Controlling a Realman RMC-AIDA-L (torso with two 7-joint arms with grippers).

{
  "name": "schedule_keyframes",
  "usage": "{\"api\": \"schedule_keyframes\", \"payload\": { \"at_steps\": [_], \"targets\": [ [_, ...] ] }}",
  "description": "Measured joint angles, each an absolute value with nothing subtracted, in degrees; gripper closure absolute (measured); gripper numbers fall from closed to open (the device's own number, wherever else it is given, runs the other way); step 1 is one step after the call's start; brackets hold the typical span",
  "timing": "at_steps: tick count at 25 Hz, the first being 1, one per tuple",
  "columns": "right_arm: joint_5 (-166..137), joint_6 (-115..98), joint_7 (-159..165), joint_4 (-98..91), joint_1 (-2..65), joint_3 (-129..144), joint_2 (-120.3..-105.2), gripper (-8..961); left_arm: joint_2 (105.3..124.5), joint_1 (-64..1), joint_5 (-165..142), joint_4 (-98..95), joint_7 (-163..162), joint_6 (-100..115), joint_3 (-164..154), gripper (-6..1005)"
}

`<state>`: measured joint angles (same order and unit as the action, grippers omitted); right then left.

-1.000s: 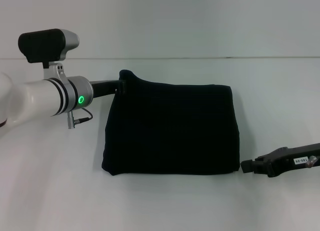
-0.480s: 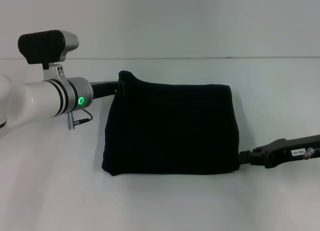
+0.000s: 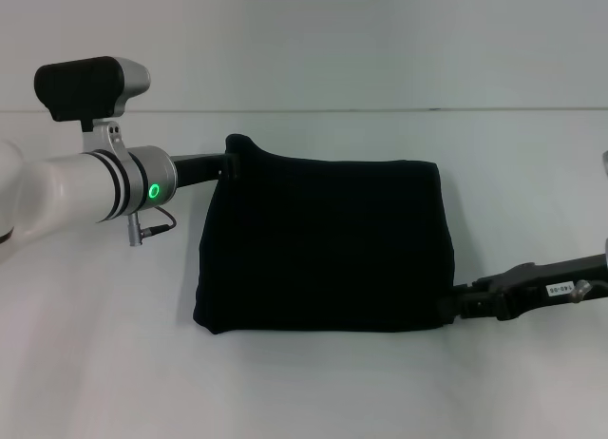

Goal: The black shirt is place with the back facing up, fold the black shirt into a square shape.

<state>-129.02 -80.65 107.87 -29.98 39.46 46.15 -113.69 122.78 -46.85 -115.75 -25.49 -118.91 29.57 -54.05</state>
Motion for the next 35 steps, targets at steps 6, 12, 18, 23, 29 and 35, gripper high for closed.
{"api": "schedule_keyframes", "payload": {
  "at_steps": [6, 12, 18, 23, 29, 35],
  "targets": [
    [-129.2, -80.8, 107.7, -29.7, 39.8, 46.7, -114.19, 603, 122.76, -46.9, -115.8, -25.5, -118.9, 29.5, -54.1, 934],
    [-129.4, -80.7, 107.5, -29.8, 39.7, 47.0, -114.33, 662, 122.72, -46.9, -115.8, -25.5, -118.8, 29.4, -54.1, 931],
    [-129.4, -80.8, 106.7, -29.7, 39.4, 47.1, -114.34, 851, 122.69, -46.9, -115.8, -25.5, -118.8, 29.4, -54.1, 929],
    [-129.5, -80.6, 106.7, -29.6, 38.9, 47.1, -114.11, 942, 122.67, -46.8, -115.8, -25.5, -118.9, 29.4, -53.9, 927],
    [-129.5, -80.8, 106.7, -29.6, 38.3, 47.3, -113.67, 942, 122.42, -46.8, -115.8, -25.5, -118.8, 29.6, -52.6, 925],
    [-129.5, -80.9, 106.8, -29.6, 38.0, 48.1, -113.54, 943, 122.32, -46.8, -115.8, -25.5, -118.9, 29.7, -52.6, 923]
  ]
}}
